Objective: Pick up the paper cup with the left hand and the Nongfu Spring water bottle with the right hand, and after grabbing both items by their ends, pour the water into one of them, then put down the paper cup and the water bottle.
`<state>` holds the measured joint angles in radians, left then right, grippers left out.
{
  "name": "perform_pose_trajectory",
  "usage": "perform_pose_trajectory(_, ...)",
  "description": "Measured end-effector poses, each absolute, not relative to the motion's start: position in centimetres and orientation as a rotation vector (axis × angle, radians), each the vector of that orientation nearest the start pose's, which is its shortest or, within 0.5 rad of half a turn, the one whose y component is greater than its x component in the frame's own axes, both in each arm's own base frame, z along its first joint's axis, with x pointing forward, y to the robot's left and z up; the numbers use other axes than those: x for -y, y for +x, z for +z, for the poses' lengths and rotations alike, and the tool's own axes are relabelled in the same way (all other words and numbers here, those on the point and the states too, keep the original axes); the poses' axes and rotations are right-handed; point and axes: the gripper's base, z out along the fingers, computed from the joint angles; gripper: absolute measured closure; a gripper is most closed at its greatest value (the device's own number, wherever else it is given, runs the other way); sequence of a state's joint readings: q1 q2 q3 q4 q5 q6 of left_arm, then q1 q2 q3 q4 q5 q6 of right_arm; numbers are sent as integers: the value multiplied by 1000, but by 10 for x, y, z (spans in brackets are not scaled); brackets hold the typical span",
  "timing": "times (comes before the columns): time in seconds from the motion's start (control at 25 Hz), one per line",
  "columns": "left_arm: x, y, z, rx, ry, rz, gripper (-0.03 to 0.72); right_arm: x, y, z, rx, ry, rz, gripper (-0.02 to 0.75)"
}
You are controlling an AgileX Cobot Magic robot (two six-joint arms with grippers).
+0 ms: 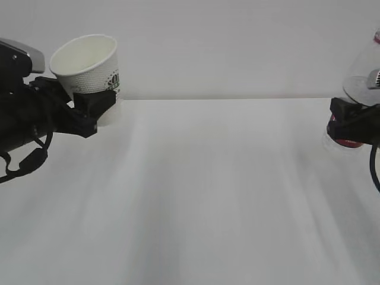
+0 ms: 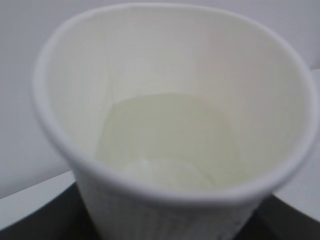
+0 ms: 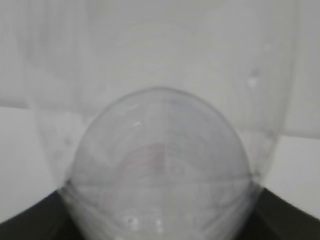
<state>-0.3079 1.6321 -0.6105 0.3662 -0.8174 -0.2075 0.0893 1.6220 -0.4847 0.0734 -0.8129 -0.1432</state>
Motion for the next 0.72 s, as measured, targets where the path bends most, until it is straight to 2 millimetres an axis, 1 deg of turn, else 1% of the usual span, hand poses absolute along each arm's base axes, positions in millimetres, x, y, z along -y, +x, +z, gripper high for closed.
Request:
perform_pose_trajectory(0.12,107,291,201,-1669,462,-395,230,-21,286,165,-1834,-131,-51,269)
perform_pose_trajectory(0.28,93,297,201,-1681,371,-364,230,-21,288,158,-1838,-131,-53,269)
perform_pose_trajectory(0.36,87,300,199,-1695,335,-349,230,-21,289,156,-1840,-134,-53,269)
perform_pose_trajectory(0.48,79,304,189,-1725,301,-332,231,-21,290,157,-1820,-132,-55,269)
perform_pose_trajectory(0.72,78,311,168,-1743,293,-333,232,-21,290,157,-1804,-131,-56,269)
